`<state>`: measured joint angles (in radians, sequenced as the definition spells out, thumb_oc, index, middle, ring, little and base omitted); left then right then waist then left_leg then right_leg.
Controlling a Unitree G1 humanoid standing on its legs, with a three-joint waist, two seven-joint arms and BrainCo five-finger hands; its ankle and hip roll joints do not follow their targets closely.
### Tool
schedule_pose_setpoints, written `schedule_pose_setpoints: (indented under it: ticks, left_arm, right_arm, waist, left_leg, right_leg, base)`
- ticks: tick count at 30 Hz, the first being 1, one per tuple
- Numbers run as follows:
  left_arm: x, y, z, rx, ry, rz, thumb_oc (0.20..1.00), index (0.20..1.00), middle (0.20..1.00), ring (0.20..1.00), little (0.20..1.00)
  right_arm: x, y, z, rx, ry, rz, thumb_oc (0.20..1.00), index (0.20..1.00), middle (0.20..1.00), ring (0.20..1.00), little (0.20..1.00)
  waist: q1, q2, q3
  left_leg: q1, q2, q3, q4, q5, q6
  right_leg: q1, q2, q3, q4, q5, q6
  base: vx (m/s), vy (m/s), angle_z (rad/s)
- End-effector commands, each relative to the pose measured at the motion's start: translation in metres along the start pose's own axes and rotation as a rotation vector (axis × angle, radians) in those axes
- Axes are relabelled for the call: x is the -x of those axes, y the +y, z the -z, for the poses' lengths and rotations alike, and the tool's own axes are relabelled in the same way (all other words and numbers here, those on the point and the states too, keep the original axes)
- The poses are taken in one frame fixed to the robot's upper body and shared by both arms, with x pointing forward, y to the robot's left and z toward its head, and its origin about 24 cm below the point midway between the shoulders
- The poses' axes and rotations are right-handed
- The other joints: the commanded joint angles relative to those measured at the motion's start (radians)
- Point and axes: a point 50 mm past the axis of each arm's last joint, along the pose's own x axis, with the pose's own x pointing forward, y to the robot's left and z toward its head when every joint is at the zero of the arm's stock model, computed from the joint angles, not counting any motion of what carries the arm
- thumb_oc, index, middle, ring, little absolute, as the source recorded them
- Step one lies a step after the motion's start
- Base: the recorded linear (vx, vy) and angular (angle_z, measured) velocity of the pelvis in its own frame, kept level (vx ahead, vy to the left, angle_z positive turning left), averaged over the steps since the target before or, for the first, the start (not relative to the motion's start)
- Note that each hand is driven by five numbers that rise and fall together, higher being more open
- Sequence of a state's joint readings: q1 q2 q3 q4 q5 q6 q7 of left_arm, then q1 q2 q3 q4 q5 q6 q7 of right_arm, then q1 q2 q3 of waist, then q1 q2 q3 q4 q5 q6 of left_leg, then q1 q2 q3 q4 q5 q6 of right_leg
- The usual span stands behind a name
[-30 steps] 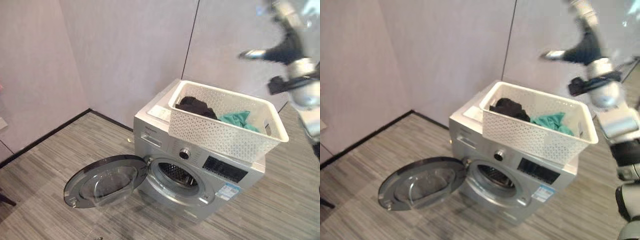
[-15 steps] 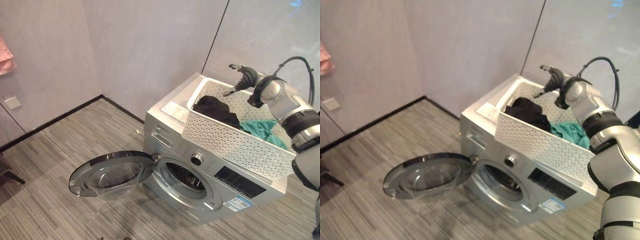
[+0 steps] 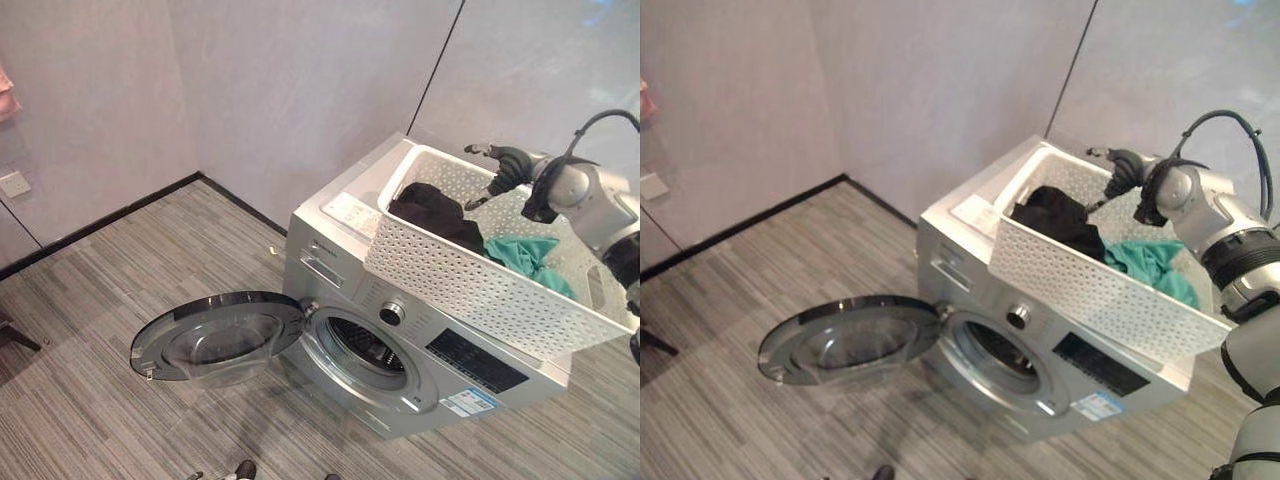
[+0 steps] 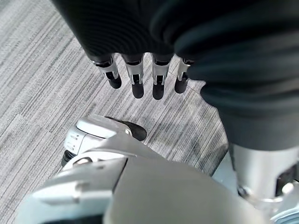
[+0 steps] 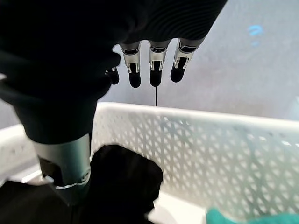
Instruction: Grab the laundry basket,head to the washer,open it,put in the laundry and shut it.
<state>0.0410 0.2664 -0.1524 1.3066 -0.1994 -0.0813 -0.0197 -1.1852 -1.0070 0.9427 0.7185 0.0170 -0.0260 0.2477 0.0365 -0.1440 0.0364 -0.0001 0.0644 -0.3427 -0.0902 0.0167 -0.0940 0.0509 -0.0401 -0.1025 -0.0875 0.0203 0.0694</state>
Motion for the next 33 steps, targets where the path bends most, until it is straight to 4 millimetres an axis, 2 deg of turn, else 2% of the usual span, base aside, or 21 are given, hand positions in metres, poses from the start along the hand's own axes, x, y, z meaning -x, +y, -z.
schedule_pose_setpoints:
  ticks: [1,11,16,18,25,26,33]
  left_arm:
    - [0.001,-0.001,0.008,-0.003,0.032,0.030,1.000,1.000,1.000,1.000,1.000]
    - [0.003,-0.003,0.018,0.029,0.068,0.039,1.000,1.000,1.000,1.000,1.000]
    - [0.003,-0.006,0.020,0.036,0.071,0.049,1.000,1.000,1.000,1.000,1.000]
    - [0.003,-0.008,0.020,0.039,0.071,0.055,1.000,1.000,1.000,1.000,1.000]
    - [0.003,-0.009,0.023,0.049,0.084,0.056,1.000,1.000,1.000,1.000,1.000]
    - [0.003,-0.008,0.023,0.052,0.088,0.051,1.000,1.000,1.000,1.000,1.000]
    - [0.003,-0.011,0.021,0.050,0.080,0.060,1.000,1.000,1.000,1.000,1.000]
  right_arm:
    - [0.013,-0.023,0.007,0.073,0.015,0.022,1.000,1.000,1.000,1.000,1.000]
    - [0.010,-0.002,0.002,0.083,-0.021,-0.068,1.000,1.000,1.000,1.000,1.000]
    - [0.000,0.022,0.002,0.103,0.011,-0.144,1.000,1.000,1.000,1.000,1.000]
    - [-0.003,0.034,0.008,0.111,0.043,-0.174,1.000,1.000,1.000,1.000,1.000]
    - [-0.004,0.062,0.019,0.160,0.096,-0.262,1.000,1.000,1.000,1.000,1.000]
    - [-0.006,0.073,0.018,0.164,0.099,-0.291,1.000,1.000,1.000,1.000,1.000]
    - [-0.007,0.092,0.025,0.154,0.142,-0.350,1.000,1.000,1.000,1.000,1.000]
  waist:
    - [0.030,-0.029,-0.030]
    - [0.033,-0.029,-0.031]
    - [0.049,-0.024,-0.024]
    - [0.057,-0.023,-0.019]
    - [0.074,-0.024,-0.002]
    - [0.080,-0.022,0.006]
    - [0.090,-0.014,0.015]
  left_leg:
    - [0.086,0.018,0.078,0.003,-0.075,0.018]
    - [0.095,0.023,0.093,0.003,-0.084,0.020]
    - [0.088,0.022,0.087,0.003,-0.081,0.021]
    - [0.080,0.022,0.082,0.003,-0.077,0.020]
    - [0.058,0.020,0.062,0.003,-0.066,0.017]
    - [0.047,0.020,0.053,0.003,-0.061,0.016]
    - [0.030,0.016,0.045,0.003,-0.053,0.015]
  right_leg:
    - [-0.089,-0.065,0.037,0.054,0.010,0.056]
    - [-0.086,-0.063,0.051,0.047,0.014,0.057]
    - [-0.084,-0.065,0.043,0.042,0.011,0.056]
    - [-0.083,-0.064,0.038,0.040,0.011,0.055]
    - [-0.090,-0.064,0.022,0.038,0.009,0.053]
    - [-0.095,-0.064,0.016,0.037,0.011,0.053]
    - [-0.096,-0.064,0.009,0.025,0.016,0.050]
  base:
    - [0.00,0.000,0.00]
    - [0.00,0.006,-0.03]
    - [0.00,0.010,-0.05]
    - [0.00,0.000,0.00]
    - [-0.02,-0.012,0.06]
    - [-0.01,-0.010,0.06]
    - [-0.01,-0.006,0.06]
